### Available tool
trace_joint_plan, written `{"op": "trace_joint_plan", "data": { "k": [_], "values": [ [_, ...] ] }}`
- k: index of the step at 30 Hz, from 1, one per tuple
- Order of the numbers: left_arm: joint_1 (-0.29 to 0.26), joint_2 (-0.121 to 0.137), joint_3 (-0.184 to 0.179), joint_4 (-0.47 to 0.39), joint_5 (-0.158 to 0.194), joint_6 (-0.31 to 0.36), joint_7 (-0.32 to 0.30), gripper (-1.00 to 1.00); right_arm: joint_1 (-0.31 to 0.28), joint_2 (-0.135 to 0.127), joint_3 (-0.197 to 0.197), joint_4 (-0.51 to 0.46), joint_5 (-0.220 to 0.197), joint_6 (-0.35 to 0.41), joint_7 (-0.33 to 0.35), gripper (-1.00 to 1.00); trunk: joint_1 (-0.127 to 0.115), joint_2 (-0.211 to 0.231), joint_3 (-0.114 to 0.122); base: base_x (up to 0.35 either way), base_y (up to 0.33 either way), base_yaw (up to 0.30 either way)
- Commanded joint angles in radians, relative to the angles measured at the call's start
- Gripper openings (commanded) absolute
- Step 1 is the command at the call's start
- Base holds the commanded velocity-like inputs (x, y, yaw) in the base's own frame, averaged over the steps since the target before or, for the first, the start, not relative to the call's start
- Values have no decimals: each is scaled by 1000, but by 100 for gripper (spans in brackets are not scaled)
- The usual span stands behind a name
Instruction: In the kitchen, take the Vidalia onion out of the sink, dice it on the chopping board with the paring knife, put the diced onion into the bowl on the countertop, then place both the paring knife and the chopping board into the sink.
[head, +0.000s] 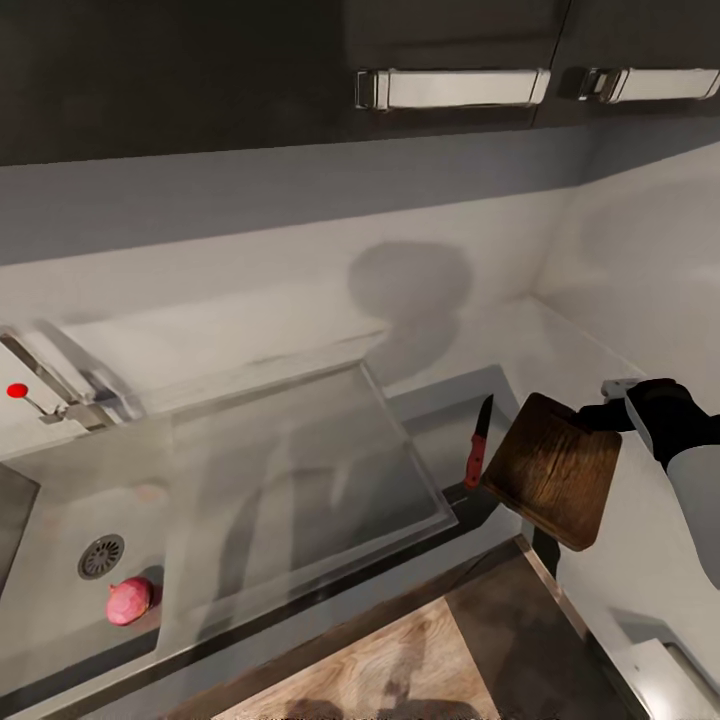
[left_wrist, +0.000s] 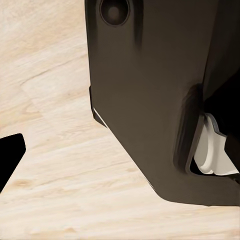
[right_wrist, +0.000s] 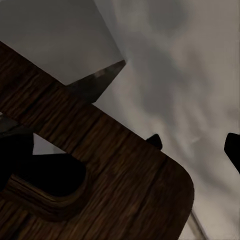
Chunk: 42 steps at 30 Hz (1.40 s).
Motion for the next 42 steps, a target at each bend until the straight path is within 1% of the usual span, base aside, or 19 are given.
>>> {"op": "trace_joint_plan", "data": {
  "k": [1, 18, 42],
  "values": [
    [-1, -1, -9, 3, 10, -2, 2, 100, 0, 0, -6, -1, 10, 4, 8, 100, 0, -2, -3, 0, 0, 0],
    [-1, -1, -9, 3, 10, -1, 2, 100, 0, 2, -5, -1, 9, 4, 8, 100, 0, -2, -28, 0, 0, 0],
    [-1, -1, -9, 2, 10, -2, 2, 100, 0, 4, -4, 9, 10, 4, 7, 100, 0, -2, -29, 0, 0, 0]
  ]
}}
